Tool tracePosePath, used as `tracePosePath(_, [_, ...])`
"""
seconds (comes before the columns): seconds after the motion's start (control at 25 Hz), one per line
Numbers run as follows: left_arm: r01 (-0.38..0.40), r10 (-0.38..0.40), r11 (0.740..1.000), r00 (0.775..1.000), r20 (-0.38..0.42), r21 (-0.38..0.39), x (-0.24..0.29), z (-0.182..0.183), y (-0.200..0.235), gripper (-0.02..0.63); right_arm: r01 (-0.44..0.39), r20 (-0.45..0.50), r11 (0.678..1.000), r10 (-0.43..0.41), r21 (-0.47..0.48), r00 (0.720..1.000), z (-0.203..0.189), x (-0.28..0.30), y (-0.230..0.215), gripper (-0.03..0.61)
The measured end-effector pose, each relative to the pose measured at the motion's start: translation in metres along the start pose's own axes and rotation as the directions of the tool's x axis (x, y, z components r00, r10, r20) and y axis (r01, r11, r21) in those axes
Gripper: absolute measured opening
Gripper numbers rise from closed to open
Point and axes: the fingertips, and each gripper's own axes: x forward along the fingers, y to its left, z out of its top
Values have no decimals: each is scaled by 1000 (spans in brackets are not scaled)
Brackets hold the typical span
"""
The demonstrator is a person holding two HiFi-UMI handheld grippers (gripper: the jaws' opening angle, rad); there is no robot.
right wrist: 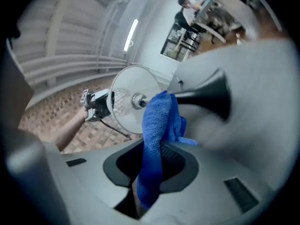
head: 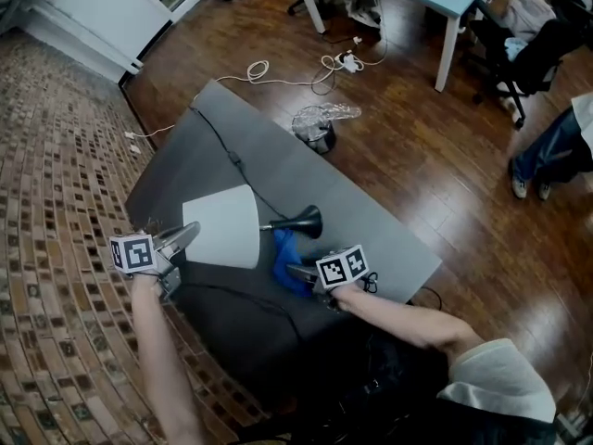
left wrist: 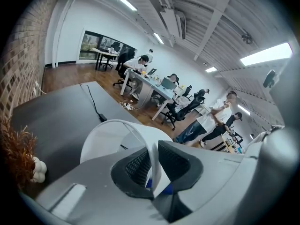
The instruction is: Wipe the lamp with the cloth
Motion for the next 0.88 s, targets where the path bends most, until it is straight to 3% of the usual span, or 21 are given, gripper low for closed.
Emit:
tracePosePath(0.12, [-9,9,1000,1000,-3,1,1,0,-6,52,-113,15,988,112,104,994,4,57,26,75])
tracePosePath(0.28, [-28,28,1000,1000,-7,15,-3,-2,-9,52,-81,103,978,62,193,993,23,98,11,75])
tracePosePath(0.44, [-22,22,1000,1000,-10,17,3,-1,-10,52,-14,234,966,-48,256,971,43,62,-35,75])
tracePosePath(0.88, [-30,32,997,999,-33,75,18,10,-11,52,145,238,944,-220,296,946,32,-67,-86,75])
